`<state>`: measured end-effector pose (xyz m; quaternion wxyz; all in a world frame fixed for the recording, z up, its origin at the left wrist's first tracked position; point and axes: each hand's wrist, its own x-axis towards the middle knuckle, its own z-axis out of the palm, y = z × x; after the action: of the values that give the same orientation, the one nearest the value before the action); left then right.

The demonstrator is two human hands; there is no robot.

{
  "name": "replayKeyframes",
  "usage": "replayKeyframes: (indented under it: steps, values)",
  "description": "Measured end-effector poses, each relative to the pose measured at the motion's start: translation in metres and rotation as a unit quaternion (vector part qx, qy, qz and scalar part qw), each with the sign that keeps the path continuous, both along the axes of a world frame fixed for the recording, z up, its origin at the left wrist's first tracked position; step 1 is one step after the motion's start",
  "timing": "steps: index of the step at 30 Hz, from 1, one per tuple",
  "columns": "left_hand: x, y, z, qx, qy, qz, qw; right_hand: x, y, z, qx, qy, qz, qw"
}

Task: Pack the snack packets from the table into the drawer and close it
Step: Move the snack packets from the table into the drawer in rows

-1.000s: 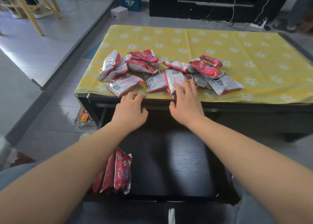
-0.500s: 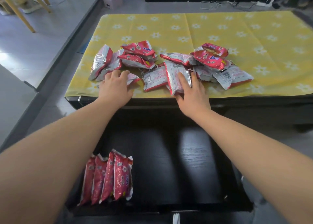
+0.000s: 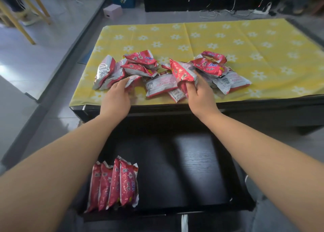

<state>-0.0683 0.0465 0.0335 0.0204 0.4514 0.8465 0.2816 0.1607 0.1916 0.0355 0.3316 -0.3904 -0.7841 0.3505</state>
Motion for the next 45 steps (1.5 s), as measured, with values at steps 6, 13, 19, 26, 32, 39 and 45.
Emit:
replayKeyframes:
  steps: [6,13,19,26,32,39,45]
  values:
    - [0.033,-0.017,0.017,0.135,-0.26,0.04,0.955,0.008,-0.024,0.021,-0.336,0.213,-0.028,0.917]
    - [0.069,-0.049,0.015,0.189,-0.547,0.042,0.814,0.022,-0.062,0.029,-0.466,0.244,0.031,0.85]
    - [0.075,-0.078,0.019,0.143,-0.653,0.021,0.743,0.042,-0.073,0.035,-0.541,0.029,0.18,0.821]
    - [0.075,-0.108,0.019,-0.015,-0.633,-0.095,0.768,0.016,-0.095,0.035,-0.337,-0.072,0.198,0.917]
    - [0.078,-0.12,0.0,-0.024,-0.627,-0.06,0.776,-0.003,-0.11,0.022,-0.191,-0.073,0.093,0.975]
    - [0.086,-0.12,-0.027,-0.014,-0.593,0.03,0.805,0.001,-0.14,-0.017,-0.091,-0.166,0.149,0.971]
    - [0.106,-0.116,-0.053,-0.083,-0.607,0.072,0.787,0.013,-0.162,-0.06,-0.306,-0.173,0.221,0.91]
